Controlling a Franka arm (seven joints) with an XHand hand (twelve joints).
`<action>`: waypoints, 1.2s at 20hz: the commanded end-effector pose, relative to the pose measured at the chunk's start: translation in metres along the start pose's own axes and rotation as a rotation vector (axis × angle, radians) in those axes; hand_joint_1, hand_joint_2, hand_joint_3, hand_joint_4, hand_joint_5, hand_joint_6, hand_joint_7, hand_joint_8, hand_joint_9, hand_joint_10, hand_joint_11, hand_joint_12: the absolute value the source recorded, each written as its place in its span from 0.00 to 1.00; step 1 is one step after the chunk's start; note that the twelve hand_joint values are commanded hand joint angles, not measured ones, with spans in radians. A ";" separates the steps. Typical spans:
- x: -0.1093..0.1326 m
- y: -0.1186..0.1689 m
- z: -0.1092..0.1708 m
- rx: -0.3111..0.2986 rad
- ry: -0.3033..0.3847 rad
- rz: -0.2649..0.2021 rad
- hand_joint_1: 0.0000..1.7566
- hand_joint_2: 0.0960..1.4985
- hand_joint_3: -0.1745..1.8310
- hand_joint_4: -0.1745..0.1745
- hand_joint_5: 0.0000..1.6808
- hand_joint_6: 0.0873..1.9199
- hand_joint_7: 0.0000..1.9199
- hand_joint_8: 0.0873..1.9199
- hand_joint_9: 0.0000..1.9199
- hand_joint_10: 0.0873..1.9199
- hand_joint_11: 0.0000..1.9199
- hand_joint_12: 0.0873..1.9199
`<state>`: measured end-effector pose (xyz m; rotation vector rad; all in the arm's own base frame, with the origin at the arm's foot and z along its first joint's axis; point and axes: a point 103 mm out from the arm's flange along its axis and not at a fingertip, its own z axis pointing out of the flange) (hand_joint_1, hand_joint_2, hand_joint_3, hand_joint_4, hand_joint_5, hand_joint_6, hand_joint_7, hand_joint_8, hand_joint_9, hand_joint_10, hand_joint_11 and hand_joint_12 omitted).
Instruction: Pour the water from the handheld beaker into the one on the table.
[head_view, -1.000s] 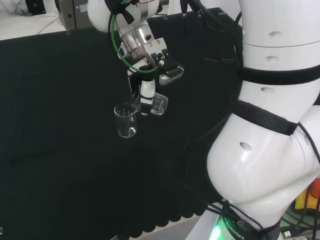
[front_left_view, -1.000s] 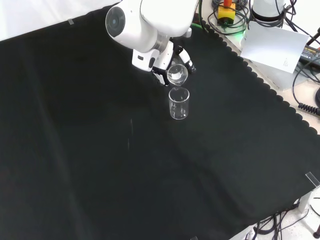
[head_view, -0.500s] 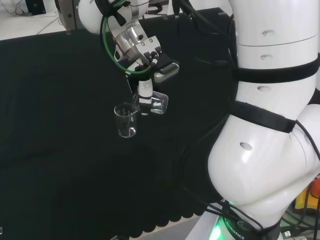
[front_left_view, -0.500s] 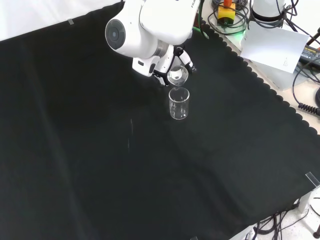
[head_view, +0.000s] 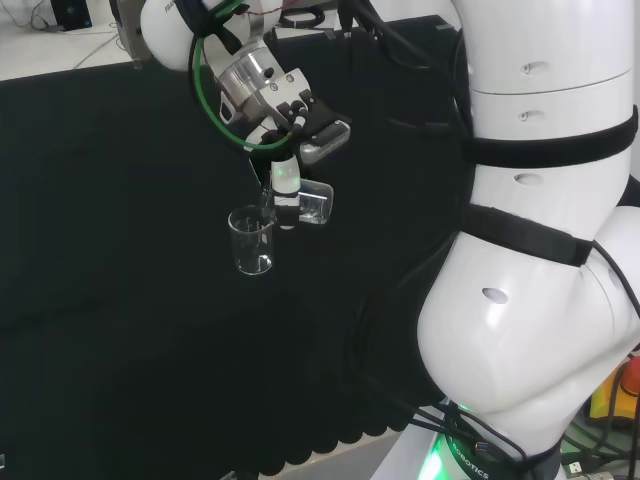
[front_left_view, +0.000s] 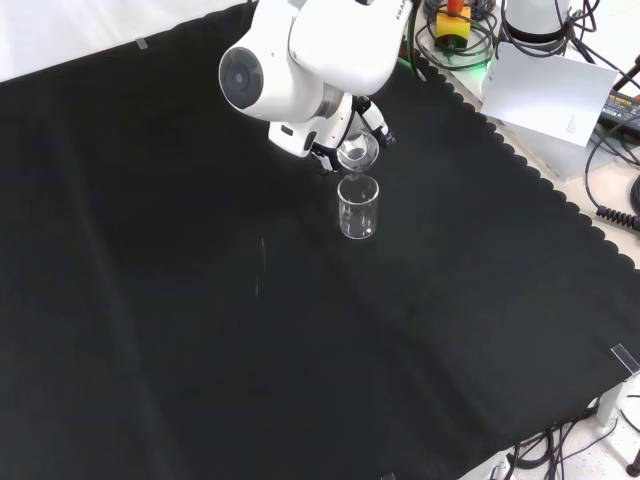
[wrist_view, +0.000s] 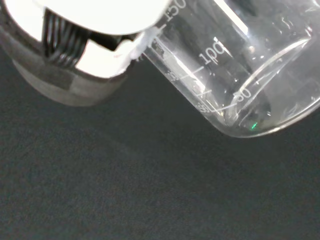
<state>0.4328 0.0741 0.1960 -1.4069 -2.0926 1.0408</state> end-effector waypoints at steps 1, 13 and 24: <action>0.003 -0.003 -0.006 0.002 -0.039 0.031 0.70 0.67 0.00 0.01 0.85 0.08 0.92 0.09 0.99 0.00 0.81 0.21; 0.008 0.001 -0.009 0.066 -0.091 0.078 0.70 0.67 0.00 0.03 0.85 0.08 0.92 0.09 0.99 0.00 0.81 0.21; 0.015 0.001 -0.015 0.057 -0.145 0.118 0.69 0.67 0.00 0.08 0.85 0.09 0.91 0.10 0.99 0.00 0.81 0.21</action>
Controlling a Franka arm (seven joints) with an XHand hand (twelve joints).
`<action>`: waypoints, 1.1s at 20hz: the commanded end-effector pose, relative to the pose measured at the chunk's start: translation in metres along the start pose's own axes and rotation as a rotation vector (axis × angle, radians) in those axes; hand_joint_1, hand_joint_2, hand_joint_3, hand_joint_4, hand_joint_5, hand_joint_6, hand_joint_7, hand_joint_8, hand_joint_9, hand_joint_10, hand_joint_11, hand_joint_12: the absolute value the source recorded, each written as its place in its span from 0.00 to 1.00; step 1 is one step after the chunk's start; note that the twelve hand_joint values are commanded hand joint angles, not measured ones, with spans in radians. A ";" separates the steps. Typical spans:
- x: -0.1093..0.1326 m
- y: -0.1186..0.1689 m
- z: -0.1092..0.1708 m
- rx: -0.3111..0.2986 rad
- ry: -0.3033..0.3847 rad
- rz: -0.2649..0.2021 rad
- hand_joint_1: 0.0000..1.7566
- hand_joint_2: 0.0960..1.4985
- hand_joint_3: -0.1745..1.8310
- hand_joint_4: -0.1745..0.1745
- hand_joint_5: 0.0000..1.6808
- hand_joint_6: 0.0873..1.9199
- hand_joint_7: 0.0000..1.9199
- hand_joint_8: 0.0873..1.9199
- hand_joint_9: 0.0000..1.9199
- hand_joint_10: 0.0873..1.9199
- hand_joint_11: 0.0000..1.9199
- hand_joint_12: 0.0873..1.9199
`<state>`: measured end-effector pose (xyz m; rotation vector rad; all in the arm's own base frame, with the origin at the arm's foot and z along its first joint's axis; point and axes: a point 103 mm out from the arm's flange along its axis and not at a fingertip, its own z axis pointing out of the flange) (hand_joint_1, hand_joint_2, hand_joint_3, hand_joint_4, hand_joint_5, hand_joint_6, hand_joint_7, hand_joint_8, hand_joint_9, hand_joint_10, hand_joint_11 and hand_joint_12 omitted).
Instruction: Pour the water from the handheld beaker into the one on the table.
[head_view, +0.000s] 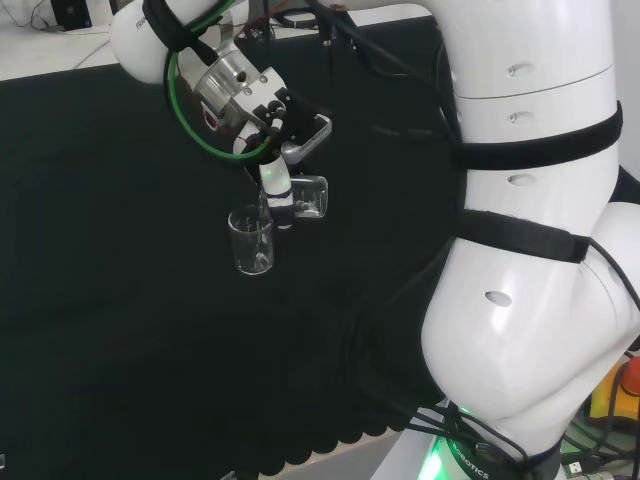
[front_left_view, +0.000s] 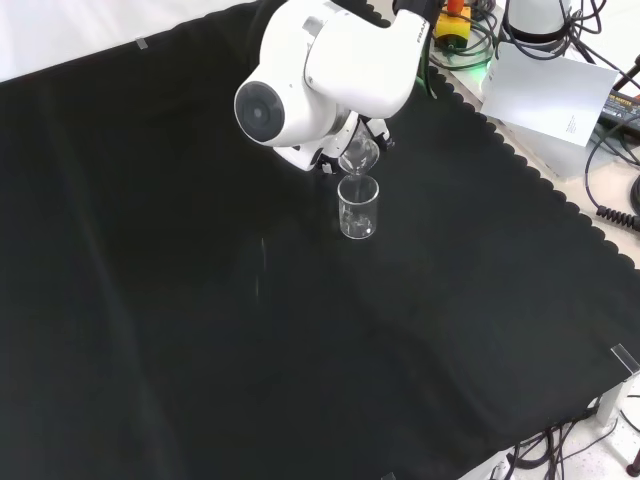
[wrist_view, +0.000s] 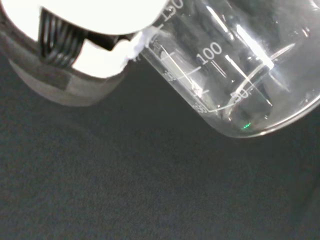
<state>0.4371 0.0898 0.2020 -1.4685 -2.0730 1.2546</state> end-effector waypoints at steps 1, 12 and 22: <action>0.003 0.000 -0.003 -0.005 -0.024 0.017 0.69 0.67 0.00 0.09 0.85 0.09 0.91 0.10 0.99 0.00 0.81 0.21; 0.006 0.000 -0.009 0.024 -0.048 0.043 0.69 0.67 0.00 0.09 0.84 0.09 0.91 0.10 0.99 0.00 0.81 0.21; 0.009 -0.001 -0.013 0.050 -0.072 0.076 0.69 0.67 0.00 0.09 0.84 0.09 0.91 0.10 0.99 0.00 0.81 0.22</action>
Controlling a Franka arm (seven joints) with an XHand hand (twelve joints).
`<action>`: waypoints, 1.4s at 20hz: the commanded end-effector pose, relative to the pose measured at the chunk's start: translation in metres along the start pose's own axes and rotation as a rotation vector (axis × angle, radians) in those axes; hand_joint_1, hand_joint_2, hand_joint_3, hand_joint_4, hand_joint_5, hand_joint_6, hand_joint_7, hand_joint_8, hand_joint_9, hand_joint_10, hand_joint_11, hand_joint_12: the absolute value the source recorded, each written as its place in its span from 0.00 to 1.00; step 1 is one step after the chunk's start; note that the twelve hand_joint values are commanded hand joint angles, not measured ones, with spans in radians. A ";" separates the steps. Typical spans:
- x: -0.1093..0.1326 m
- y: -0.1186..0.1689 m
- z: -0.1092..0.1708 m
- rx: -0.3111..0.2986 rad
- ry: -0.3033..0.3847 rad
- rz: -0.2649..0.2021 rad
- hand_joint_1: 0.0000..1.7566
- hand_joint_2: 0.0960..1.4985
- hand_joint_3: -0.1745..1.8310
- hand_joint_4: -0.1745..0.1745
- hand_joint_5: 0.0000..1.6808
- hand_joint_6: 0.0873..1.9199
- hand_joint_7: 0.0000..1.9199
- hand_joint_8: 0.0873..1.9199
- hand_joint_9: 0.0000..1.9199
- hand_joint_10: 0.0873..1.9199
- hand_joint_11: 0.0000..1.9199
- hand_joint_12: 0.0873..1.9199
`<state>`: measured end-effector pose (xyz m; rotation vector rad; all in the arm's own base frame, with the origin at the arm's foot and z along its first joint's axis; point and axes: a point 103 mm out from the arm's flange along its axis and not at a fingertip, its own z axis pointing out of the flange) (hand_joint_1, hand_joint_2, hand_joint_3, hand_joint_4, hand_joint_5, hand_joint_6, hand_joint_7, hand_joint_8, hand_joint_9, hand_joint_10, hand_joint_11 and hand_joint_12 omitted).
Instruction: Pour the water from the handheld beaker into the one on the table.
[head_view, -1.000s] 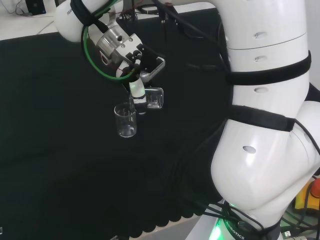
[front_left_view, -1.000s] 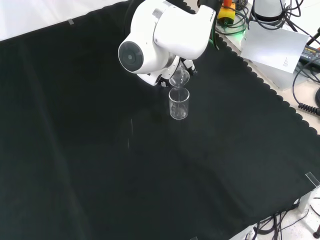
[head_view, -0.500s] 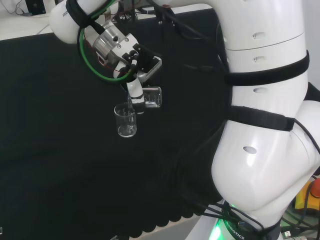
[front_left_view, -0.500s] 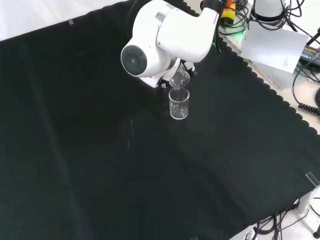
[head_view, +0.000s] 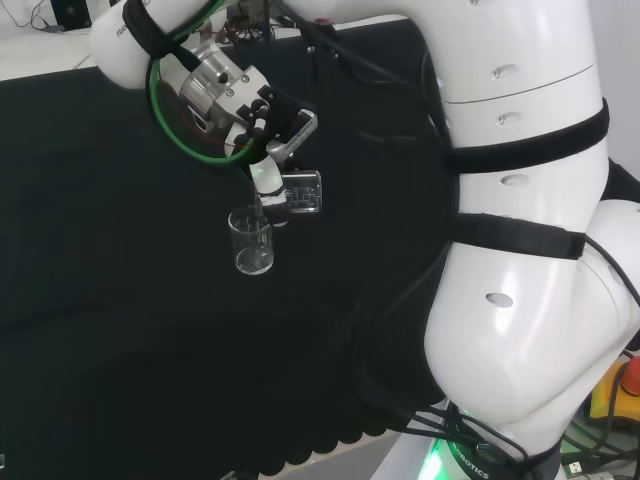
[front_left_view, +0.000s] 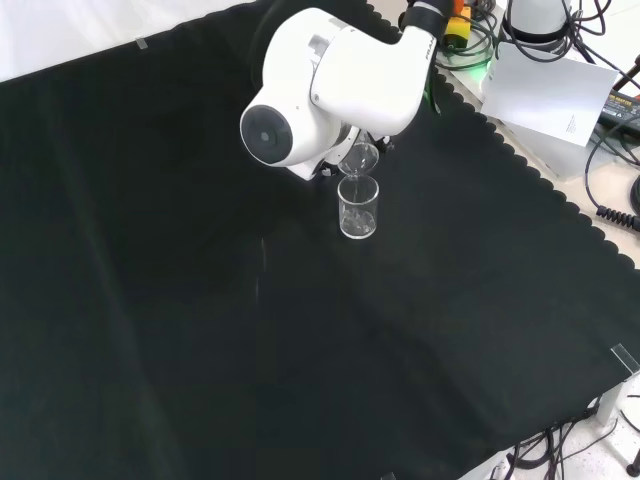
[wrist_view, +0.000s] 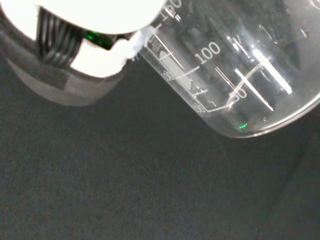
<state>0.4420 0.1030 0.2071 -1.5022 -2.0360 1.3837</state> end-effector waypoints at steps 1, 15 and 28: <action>0.000 -0.002 -0.001 -0.001 -0.009 0.014 0.69 0.67 0.00 0.09 0.84 0.09 0.91 0.10 0.99 0.00 0.81 0.22; 0.003 -0.003 -0.005 0.045 -0.033 0.031 0.69 0.67 0.00 0.11 0.84 0.10 0.91 0.10 0.99 0.00 0.81 0.22; 0.008 -0.006 -0.007 0.058 -0.039 0.036 0.69 0.67 0.00 0.11 0.84 0.10 0.91 0.11 0.99 0.00 0.81 0.22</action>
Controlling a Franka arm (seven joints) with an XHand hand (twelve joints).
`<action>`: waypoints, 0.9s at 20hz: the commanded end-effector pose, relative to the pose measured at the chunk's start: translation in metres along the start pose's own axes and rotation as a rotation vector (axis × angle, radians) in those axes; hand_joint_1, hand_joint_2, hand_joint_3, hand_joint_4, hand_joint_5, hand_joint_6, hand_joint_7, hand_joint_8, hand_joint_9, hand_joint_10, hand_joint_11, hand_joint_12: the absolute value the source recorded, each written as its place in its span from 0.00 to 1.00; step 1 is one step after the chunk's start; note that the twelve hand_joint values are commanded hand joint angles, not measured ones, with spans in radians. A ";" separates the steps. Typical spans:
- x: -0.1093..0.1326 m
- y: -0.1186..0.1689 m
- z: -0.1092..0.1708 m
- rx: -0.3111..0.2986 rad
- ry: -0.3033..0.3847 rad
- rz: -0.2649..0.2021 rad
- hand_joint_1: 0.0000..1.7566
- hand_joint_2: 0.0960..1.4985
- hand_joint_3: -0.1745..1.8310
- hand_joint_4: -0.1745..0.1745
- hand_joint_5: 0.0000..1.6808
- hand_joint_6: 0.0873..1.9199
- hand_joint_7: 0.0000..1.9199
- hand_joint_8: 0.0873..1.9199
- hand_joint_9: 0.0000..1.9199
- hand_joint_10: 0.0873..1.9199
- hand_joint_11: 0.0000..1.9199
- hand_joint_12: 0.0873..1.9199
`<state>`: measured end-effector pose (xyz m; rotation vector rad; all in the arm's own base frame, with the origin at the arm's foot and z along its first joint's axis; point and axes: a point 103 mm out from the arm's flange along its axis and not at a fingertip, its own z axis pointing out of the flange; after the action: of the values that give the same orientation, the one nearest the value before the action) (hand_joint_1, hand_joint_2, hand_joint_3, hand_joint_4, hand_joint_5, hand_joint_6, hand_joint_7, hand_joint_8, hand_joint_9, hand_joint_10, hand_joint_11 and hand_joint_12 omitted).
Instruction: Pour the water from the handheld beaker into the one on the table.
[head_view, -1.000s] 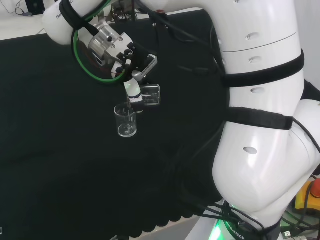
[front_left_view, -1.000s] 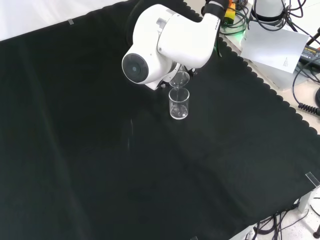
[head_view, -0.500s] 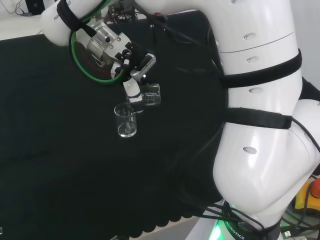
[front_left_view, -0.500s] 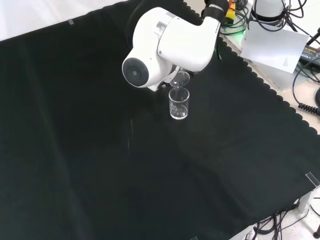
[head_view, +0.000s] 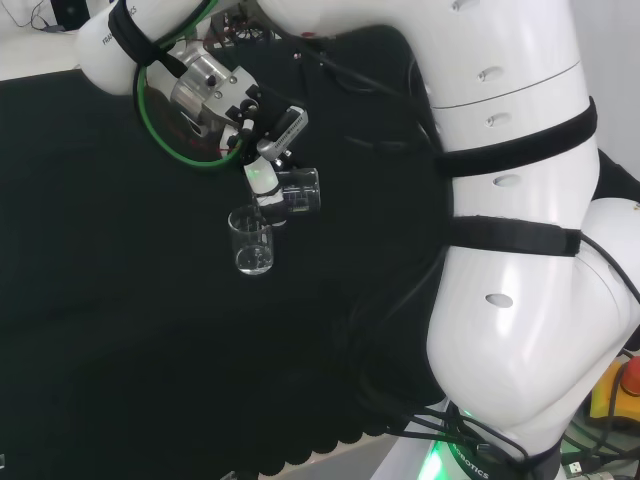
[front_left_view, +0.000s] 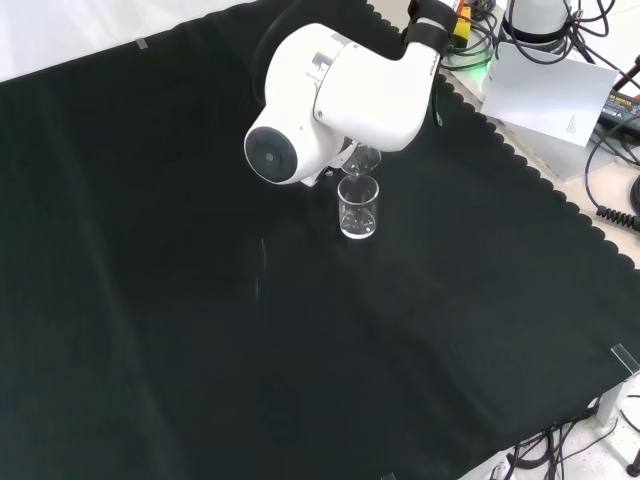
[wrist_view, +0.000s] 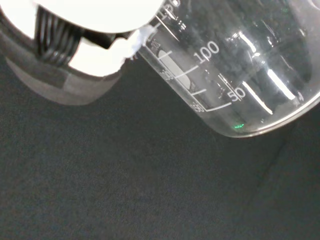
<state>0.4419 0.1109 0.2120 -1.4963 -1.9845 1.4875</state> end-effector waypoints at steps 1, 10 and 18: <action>0.003 -0.003 -0.001 -0.002 0.001 0.008 0.69 0.67 0.00 0.11 0.84 0.10 0.91 0.11 0.99 0.00 0.81 0.21; 0.005 -0.005 -0.002 0.002 -0.011 0.013 0.69 0.67 0.00 0.12 0.84 0.10 0.91 0.11 0.99 0.00 0.81 0.21; 0.006 -0.006 -0.004 -0.018 -0.006 0.003 0.69 0.67 0.00 0.12 0.84 0.10 0.91 0.11 0.99 0.00 0.81 0.22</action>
<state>0.4391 0.1172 0.2156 -1.5048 -1.9973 1.4899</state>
